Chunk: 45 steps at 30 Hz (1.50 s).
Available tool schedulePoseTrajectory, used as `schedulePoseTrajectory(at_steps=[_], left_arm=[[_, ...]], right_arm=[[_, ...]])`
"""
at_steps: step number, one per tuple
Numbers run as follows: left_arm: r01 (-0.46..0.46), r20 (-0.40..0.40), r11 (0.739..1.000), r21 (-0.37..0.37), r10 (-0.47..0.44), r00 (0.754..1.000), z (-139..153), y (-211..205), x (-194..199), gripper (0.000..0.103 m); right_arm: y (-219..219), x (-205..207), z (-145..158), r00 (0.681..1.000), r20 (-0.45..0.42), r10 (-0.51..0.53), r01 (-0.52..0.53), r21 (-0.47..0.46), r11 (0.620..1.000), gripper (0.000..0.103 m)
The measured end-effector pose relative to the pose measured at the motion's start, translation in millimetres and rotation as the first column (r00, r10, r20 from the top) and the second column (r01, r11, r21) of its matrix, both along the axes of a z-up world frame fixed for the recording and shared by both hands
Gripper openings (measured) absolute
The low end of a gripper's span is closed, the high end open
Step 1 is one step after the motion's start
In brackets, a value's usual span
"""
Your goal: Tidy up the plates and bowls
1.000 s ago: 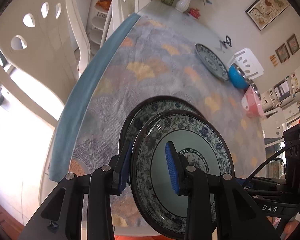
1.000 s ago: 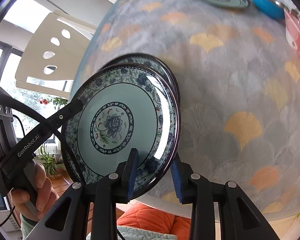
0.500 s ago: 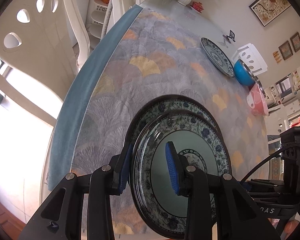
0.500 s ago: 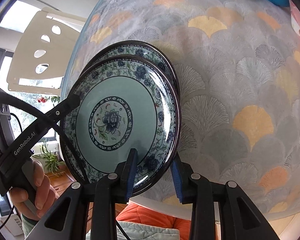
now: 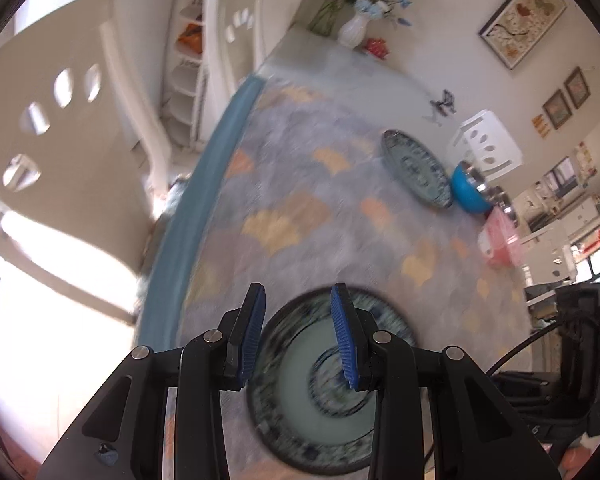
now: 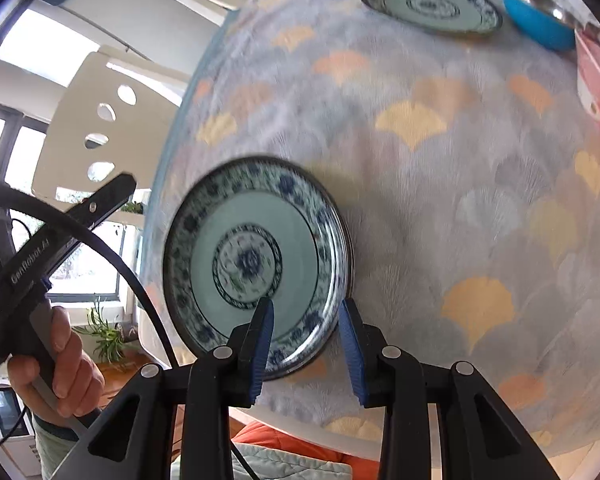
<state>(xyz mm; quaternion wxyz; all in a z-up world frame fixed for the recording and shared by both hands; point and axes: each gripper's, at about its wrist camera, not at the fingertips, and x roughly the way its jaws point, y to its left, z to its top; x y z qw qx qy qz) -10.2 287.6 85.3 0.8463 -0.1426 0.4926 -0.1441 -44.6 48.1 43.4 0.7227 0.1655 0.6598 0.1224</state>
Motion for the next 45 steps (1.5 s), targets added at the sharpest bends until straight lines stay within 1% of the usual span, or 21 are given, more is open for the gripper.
schedulePoseTrajectory(at_steps=[2, 6, 11, 17, 19, 21, 23, 26, 27, 29, 31, 32, 34, 35, 36, 37, 38, 39, 40, 42, 45], left_arm=[[0.033, 0.022, 0.999, -0.010, -0.033, 0.999, 10, -11, 9, 0.030], [0.123, 0.074, 0.992, 0.008, -0.124, 0.990, 30, -39, 28, 0.030], [0.205, 0.099, 0.979, 0.015, -0.205, 0.974, 38, -67, 47, 0.030], [0.276, 0.099, 0.960, 0.037, -0.278, 0.955, 40, -92, 70, 0.030], [0.293, 0.105, 0.955, 0.036, -0.295, 0.950, 42, -97, 77, 0.030], [0.306, 0.117, 0.951, 0.038, -0.308, 0.944, 44, -102, 85, 0.030], [0.321, 0.121, 0.947, 0.034, -0.323, 0.939, 46, -106, 93, 0.030], [0.339, 0.121, 0.940, 0.034, -0.341, 0.932, 45, -113, 103, 0.030], [0.342, 0.119, 0.939, 0.033, -0.344, 0.931, 44, -114, 106, 0.030], [0.344, 0.111, 0.939, 0.029, -0.345, 0.932, 41, -115, 109, 0.030], [0.341, 0.098, 0.940, 0.024, -0.341, 0.935, 36, -115, 113, 0.030], [0.340, 0.090, 0.940, 0.021, -0.341, 0.936, 33, -114, 115, 0.030], [0.337, 0.078, 0.941, 0.021, -0.337, 0.938, 29, -112, 117, 0.030], [0.334, 0.073, 0.942, 0.020, -0.335, 0.939, 27, -111, 118, 0.031], [0.328, 0.067, 0.945, 0.013, -0.328, 0.942, 26, -109, 119, 0.034], [0.320, 0.064, 0.947, 0.005, -0.320, 0.945, 24, -107, 121, 0.035], [0.303, 0.056, 0.953, -0.007, -0.303, 0.951, 23, -104, 123, 0.035], [0.292, 0.046, 0.956, -0.015, -0.291, 0.956, 21, -101, 126, 0.035], [0.287, 0.042, 0.958, -0.016, -0.286, 0.957, 21, -100, 127, 0.035], [0.279, 0.038, 0.960, 0.005, -0.279, 0.959, 19, -98, 130, 0.035], [0.280, 0.044, 0.959, 0.039, -0.282, 0.958, 20, -99, 132, 0.035]], right_arm=[[-4, 3, 5, 1.000, 0.017, -0.017, 0.017, 0.005, 1.000, 0.032], [-26, 12, 9, 0.995, 0.047, -0.087, 0.087, -0.005, 0.996, 0.032], [-56, 21, 12, 0.979, 0.123, -0.162, 0.176, -0.109, 0.978, 0.032], [-85, 28, 10, 0.954, 0.186, -0.234, 0.265, -0.160, 0.951, 0.032], [-92, 33, 5, 0.943, 0.224, -0.247, 0.290, -0.188, 0.938, 0.032], [-94, 38, -2, 0.934, 0.269, -0.237, 0.304, -0.245, 0.921, 0.032], [-94, 46, -15, 0.935, 0.295, -0.199, 0.289, -0.306, 0.907, 0.032], [-95, 60, -36, 0.943, 0.304, -0.136, 0.251, -0.383, 0.889, 0.032], [-96, 64, -44, 0.947, 0.295, -0.127, 0.241, -0.388, 0.890, 0.032], [-102, 70, -55, 0.947, 0.285, -0.147, 0.247, -0.356, 0.901, 0.033], [-108, 70, -58, 0.929, 0.327, -0.173, 0.284, -0.330, 0.900, 0.034], [-109, 70, -58, 0.928, 0.330, -0.173, 0.285, -0.328, 0.901, 0.036], [-106, 70, -58, 0.927, 0.343, -0.151, 0.273, -0.342, 0.899, 0.047], [-103, 70, -59, 0.928, 0.349, -0.130, 0.262, -0.364, 0.894, 0.062], [-100, 70, -62, 0.928, 0.358, -0.105, 0.255, -0.403, 0.879, 0.077], [-100, 70, -64, 0.924, 0.370, -0.097, 0.263, -0.430, 0.864, 0.083], [-103, 69, -66, 0.917, 0.387, -0.096, 0.277, -0.445, 0.852, 0.093], [-107, 66, -67, 0.914, 0.393, -0.103, 0.286, -0.442, 0.850, 0.101], [-113, 66, -70, 0.911, 0.394, -0.123, 0.298, -0.422, 0.856, 0.103], [-124, 66, -72, 0.909, 0.378, -0.176, 0.320, -0.359, 0.877, 0.103], [-120, 64, -71, 0.905, 0.402, -0.139, 0.307, -0.391, 0.867, 0.103]])
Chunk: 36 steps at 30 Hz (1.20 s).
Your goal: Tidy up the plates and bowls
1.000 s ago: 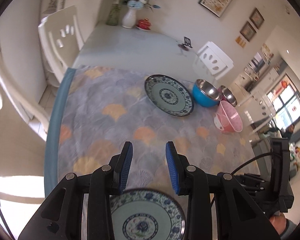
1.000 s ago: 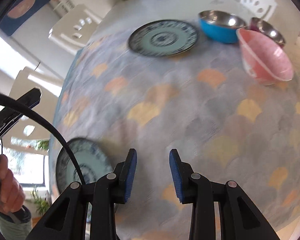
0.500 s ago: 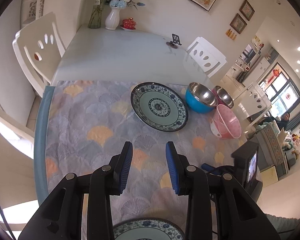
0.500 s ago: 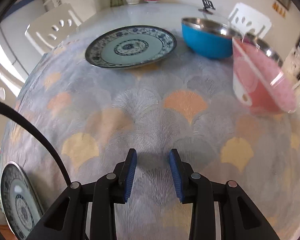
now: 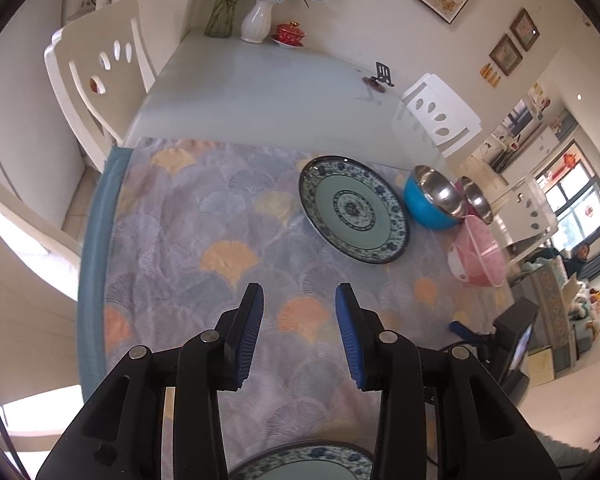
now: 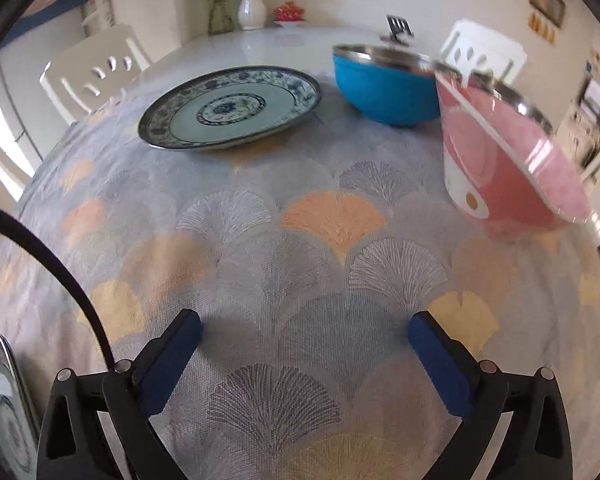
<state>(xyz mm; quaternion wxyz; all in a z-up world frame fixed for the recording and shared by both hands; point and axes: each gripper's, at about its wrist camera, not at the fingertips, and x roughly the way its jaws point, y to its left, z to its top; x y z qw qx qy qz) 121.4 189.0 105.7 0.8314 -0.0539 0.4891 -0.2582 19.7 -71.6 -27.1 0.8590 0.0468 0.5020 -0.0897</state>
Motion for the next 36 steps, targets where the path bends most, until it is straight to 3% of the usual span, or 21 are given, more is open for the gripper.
schedulePoseTrajectory(at_steps=[5, 13, 19, 26, 32, 36], left_arm=[[0.008, 0.005, 1.000, 0.007, -0.008, 1.000, 3, -3, 1, 0.035], [0.024, 0.019, 0.999, 0.021, -0.024, 1.000, 5, -6, 4, 0.037], [0.040, 0.037, 0.999, -0.014, -0.040, 0.999, 17, -20, 6, 0.037], [0.086, 0.102, 0.996, -0.024, -0.083, 0.991, 35, -26, 0, 0.037], [0.061, 0.086, 0.997, -0.048, -0.057, 0.995, 31, -14, -6, 0.037], [0.062, 0.083, 0.998, -0.013, -0.061, 0.995, 24, -16, -10, 0.037]], right_arm=[[-2, -11, -2, 0.998, 0.062, 0.027, -0.028, 0.021, 0.999, 0.103], [-1, -12, -3, 0.998, 0.061, 0.027, -0.028, 0.019, 0.999, 0.103], [-2, -12, -2, 0.998, 0.061, 0.027, -0.028, 0.018, 0.999, 0.103], [-1, -12, -2, 0.998, 0.061, 0.027, -0.028, 0.018, 0.999, 0.103], [-1, -12, -3, 0.998, 0.061, 0.027, -0.028, 0.017, 0.999, 0.103], [-1, -12, -2, 0.998, 0.062, 0.027, -0.028, 0.017, 0.999, 0.103]])
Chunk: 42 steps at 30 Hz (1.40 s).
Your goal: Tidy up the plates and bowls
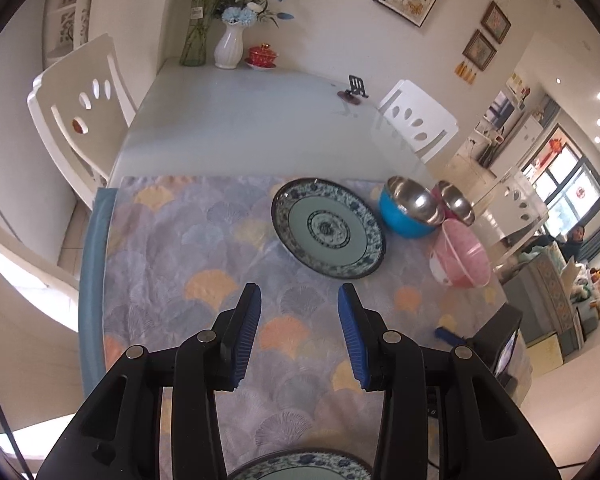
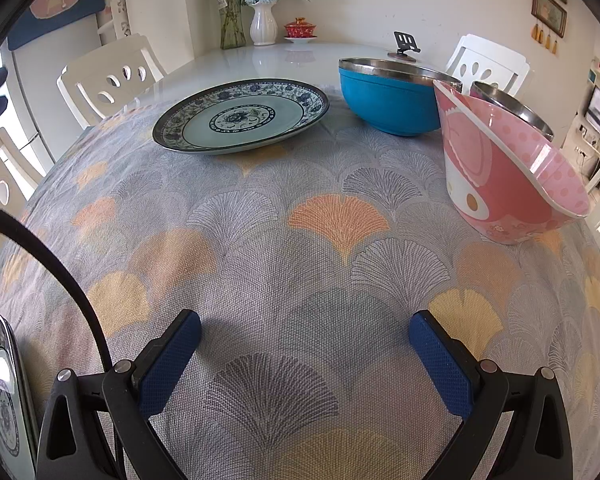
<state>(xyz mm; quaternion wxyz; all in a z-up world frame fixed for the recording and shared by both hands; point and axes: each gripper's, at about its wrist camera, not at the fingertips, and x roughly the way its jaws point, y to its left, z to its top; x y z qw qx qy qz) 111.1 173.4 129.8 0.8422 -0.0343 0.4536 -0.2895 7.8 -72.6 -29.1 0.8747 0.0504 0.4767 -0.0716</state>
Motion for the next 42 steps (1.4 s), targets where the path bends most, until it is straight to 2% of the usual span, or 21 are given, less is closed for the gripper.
schedulePoseTrajectory(at_steps=[5, 16, 24, 32, 42], left_arm=[[0.027, -0.030, 0.999, -0.033, -0.028, 0.999, -1, -7, -1, 0.037], [0.064, -0.002, 0.998, 0.008, -0.064, 0.998, 7, -26, -11, 0.037], [0.027, -0.025, 1.000, 0.003, -0.027, 0.999, 2, -17, -8, 0.037], [0.019, -0.009, 0.999, 0.030, -0.019, 1.000, 3, -12, -6, 0.037], [0.002, -0.036, 0.999, 0.049, 0.000, 0.999, -7, -9, 3, 0.037]], right_arm=[[0, 0, 0, 1.000, 0.000, 0.000, 0.000, 0.000, 1.000, 0.103], [0, 0, 0, 1.000, 0.001, 0.000, 0.000, -0.001, 1.000, 0.103], [0, 0, 0, 1.000, 0.002, 0.000, 0.000, -0.002, 1.000, 0.103], [0, -1, 0, 1.000, 0.002, 0.000, 0.000, -0.002, 1.000, 0.103], [0, -1, 0, 1.000, 0.002, 0.000, 0.000, -0.002, 1.000, 0.103]])
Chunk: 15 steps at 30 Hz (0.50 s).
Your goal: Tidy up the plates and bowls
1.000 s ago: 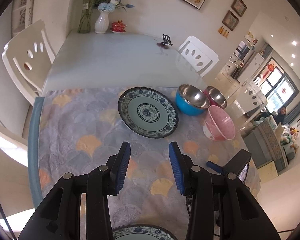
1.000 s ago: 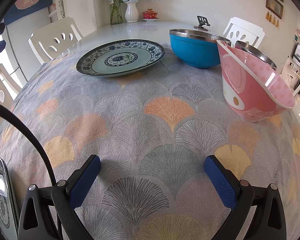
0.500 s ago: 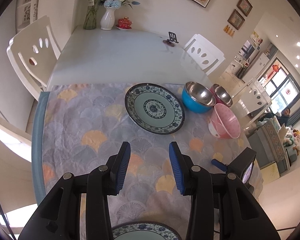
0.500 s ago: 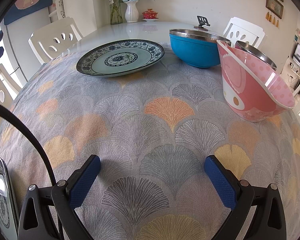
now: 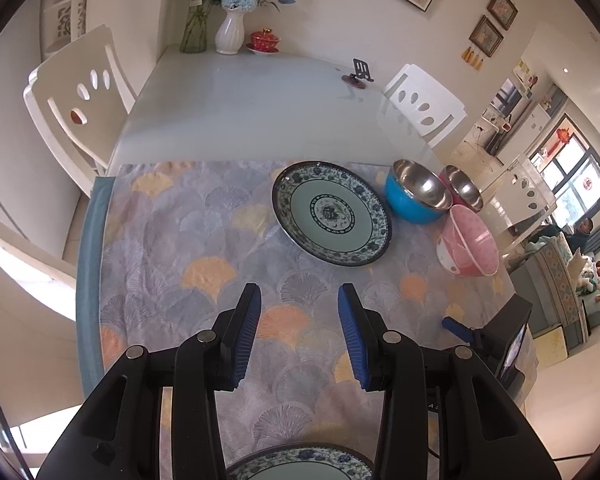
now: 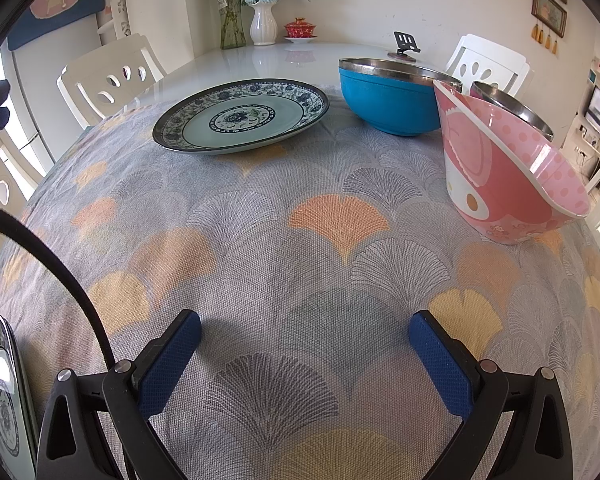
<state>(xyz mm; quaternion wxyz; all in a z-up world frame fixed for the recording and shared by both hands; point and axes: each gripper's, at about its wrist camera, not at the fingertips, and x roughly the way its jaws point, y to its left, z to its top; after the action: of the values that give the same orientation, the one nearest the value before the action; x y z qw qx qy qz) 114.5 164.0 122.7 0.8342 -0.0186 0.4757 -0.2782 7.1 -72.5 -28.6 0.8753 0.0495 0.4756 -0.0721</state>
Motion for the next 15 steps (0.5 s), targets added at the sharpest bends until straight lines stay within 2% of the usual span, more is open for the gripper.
schedulePoseTrajectory(at_steps=[7, 15], left_arm=[[0.030, 0.004, 0.999, -0.023, -0.030, 1.000, 1, -12, -1, 0.037], [0.039, -0.033, 0.999, -0.023, -0.040, 0.999, -13, -18, -1, 0.037]], right_arm=[[0, 0, 0, 1.000, 0.000, 0.000, 0.000, 0.000, 1.000, 0.103], [0, 0, 0, 1.000, 0.001, 0.000, 0.000, -0.001, 1.000, 0.103]])
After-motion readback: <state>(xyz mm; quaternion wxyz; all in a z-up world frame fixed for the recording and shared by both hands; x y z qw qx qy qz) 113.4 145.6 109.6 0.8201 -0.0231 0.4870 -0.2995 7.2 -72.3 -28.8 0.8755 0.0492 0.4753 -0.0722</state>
